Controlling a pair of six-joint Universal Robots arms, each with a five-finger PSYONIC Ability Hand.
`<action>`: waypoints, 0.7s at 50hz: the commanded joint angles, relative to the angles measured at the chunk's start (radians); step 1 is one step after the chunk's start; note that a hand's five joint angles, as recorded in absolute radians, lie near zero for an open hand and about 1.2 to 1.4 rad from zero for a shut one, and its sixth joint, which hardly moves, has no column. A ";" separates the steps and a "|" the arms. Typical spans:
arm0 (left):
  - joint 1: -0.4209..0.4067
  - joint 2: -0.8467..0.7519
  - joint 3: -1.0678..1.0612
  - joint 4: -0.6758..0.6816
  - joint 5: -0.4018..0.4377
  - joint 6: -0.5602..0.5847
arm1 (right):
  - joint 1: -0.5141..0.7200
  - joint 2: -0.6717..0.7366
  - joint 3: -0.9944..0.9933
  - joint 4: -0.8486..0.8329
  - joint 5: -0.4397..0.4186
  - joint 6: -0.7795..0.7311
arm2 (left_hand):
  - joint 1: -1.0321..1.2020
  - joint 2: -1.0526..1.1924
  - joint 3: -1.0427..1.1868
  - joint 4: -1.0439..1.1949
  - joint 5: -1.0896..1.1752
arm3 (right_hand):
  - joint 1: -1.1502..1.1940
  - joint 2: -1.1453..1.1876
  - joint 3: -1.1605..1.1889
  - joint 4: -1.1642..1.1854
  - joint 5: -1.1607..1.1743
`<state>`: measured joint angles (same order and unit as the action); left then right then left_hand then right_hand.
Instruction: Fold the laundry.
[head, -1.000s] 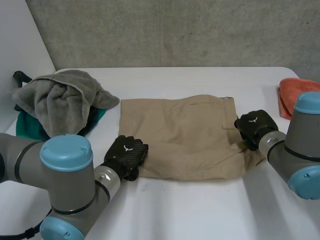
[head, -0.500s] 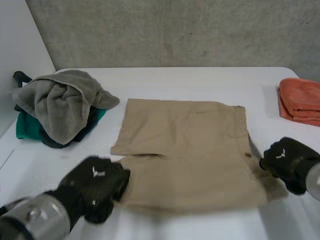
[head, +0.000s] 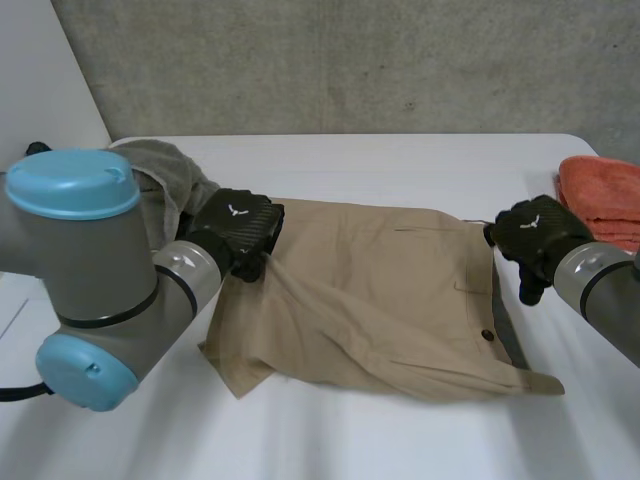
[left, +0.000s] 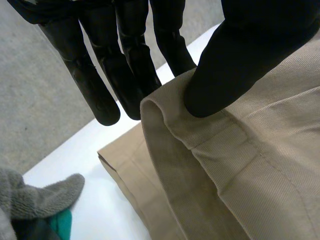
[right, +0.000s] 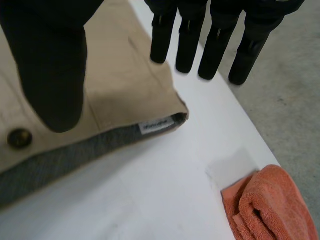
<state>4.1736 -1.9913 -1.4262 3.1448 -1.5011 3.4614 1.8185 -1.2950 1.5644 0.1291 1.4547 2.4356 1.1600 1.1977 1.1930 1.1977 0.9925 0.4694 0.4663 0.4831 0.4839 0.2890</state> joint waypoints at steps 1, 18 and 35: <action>0.000 0.000 0.003 -0.014 -0.002 -0.007 | -0.002 -0.136 0.039 0.093 -0.004 0.131 | 0.236 0.199 0.203 0.199 0.229 | -0.111 -0.108 -0.125 -0.126 -0.105; 0.019 -0.014 0.007 -0.008 0.002 -0.002 | 0.001 -0.237 0.292 0.264 -0.076 0.146 | 0.236 0.199 0.203 0.199 0.229 | 0.023 0.026 0.009 0.008 0.029; 0.111 -0.171 0.209 0.265 0.004 0.002 | 0.061 0.146 -0.145 -0.221 0.133 0.164 | 0.236 0.199 0.203 0.199 0.229 | 0.927 0.930 0.913 0.912 0.933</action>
<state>4.2334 -2.0980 -1.3096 3.2334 -1.4956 3.4617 1.8365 -1.3023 1.6339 0.0065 1.5041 2.5871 1.1600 1.1980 1.1930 1.1980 0.9925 1.1344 1.1794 1.1890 1.1967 1.0174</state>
